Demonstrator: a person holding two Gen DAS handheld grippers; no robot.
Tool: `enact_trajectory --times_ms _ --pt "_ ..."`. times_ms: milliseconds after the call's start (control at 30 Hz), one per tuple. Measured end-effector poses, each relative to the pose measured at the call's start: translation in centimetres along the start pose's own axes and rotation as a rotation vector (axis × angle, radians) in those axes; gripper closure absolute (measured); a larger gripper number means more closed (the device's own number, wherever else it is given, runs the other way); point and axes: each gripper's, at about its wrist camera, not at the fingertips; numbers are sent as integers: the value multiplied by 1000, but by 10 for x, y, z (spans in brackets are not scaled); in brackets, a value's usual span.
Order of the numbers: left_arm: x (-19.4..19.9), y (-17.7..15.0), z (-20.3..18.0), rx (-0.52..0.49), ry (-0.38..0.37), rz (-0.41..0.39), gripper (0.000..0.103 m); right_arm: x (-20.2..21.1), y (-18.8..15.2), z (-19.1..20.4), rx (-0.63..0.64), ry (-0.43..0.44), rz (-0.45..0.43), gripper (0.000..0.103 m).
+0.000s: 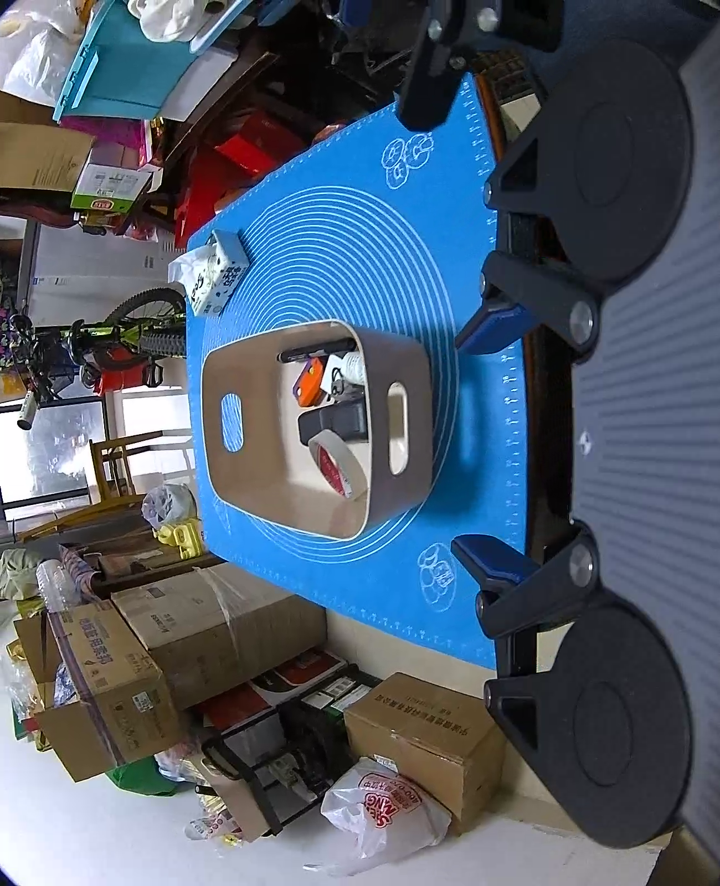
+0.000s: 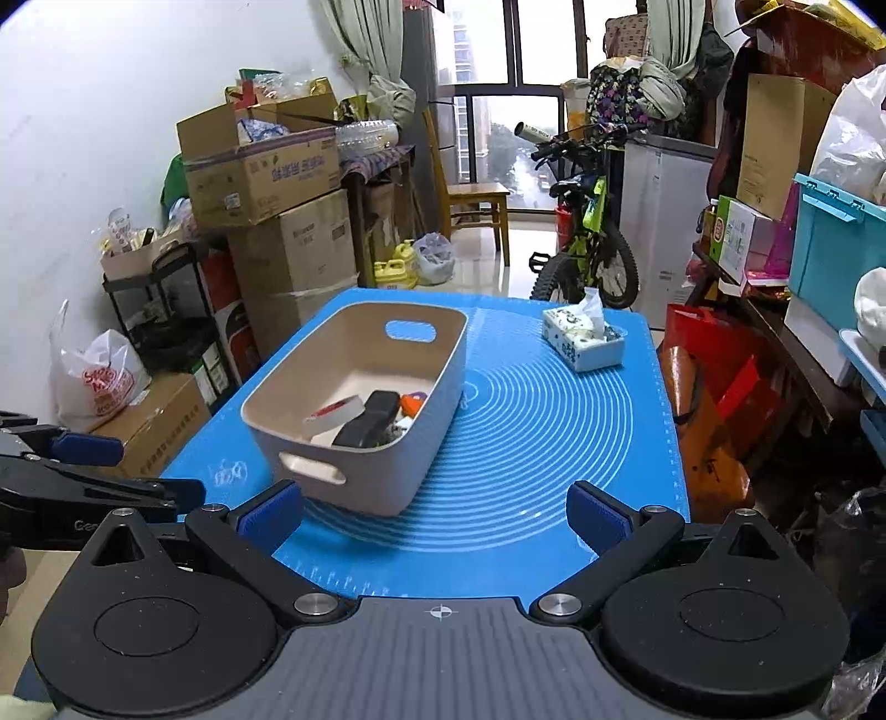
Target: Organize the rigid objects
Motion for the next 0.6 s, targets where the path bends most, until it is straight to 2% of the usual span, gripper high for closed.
enact_trajectory --times_ms 167,600 --pt "2 -9 0 6 2 3 30 12 -13 5 -36 -2 -8 3" --pt "10 -27 -1 -9 -11 10 30 27 -27 14 -25 -16 -6 3"
Point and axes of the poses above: each gripper's, at about its wrist camera, not at the fingertips, and x roughly against the way its jaws point, z to its left, y to its top, and after that the axes turned 10 degrees about x, right-handed
